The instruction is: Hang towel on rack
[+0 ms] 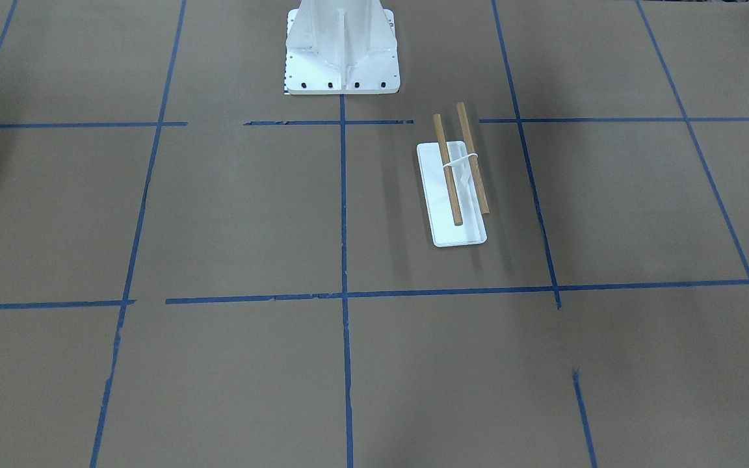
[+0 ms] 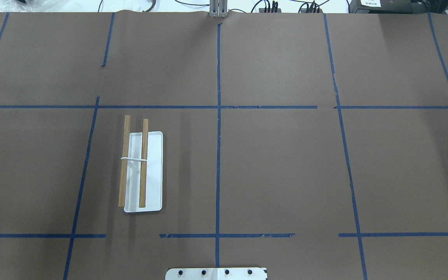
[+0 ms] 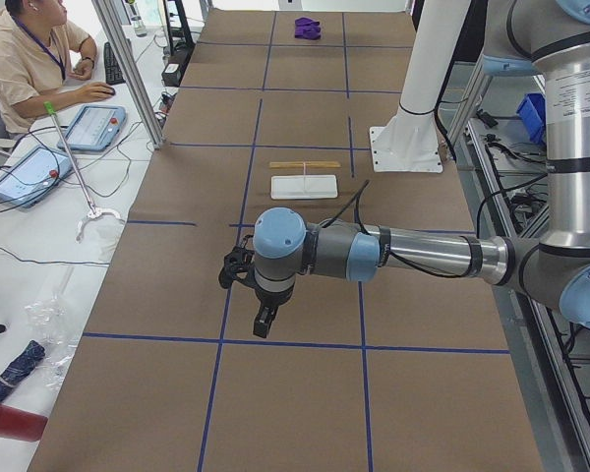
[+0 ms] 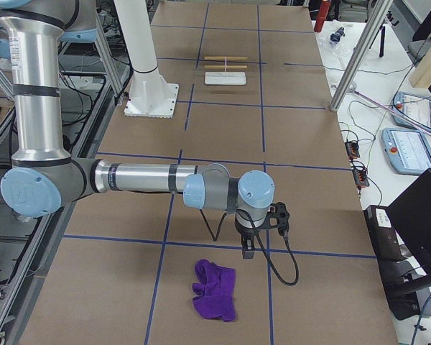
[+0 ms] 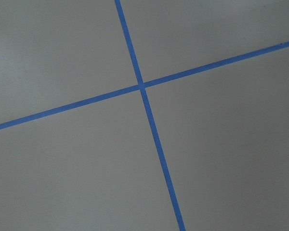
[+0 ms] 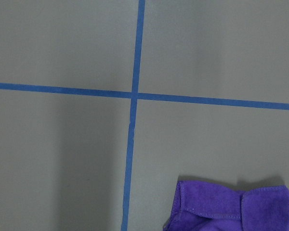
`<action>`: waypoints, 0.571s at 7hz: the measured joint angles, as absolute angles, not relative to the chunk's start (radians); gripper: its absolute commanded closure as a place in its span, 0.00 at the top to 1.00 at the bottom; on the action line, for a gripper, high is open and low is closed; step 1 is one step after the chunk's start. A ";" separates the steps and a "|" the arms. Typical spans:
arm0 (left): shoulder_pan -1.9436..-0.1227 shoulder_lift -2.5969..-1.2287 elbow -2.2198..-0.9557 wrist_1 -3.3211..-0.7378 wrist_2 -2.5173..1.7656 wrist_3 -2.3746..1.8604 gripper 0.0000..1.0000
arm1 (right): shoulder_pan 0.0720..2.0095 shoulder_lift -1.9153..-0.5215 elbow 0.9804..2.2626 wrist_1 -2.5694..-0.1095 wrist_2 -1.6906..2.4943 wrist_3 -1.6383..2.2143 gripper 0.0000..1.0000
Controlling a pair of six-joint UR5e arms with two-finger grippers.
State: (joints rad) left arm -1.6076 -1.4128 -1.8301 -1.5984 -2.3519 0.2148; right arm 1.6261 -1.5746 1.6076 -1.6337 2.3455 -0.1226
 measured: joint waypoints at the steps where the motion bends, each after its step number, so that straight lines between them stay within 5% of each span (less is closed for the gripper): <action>1: -1.608 -1.413 -1.833 -1.598 -2.352 0.215 1.00 | 1.626 -1.575 1.608 -1.634 2.346 -0.122 1.00; 4: -1.607 -1.420 -1.842 -1.634 -2.346 0.214 1.00 | 1.625 -1.576 1.630 -1.617 2.352 -0.124 1.00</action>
State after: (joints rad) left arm -1.6067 -1.4202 -1.8420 -1.6341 -2.3462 0.2141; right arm 1.6249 -1.5764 1.6303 -1.6174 2.3519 -0.1243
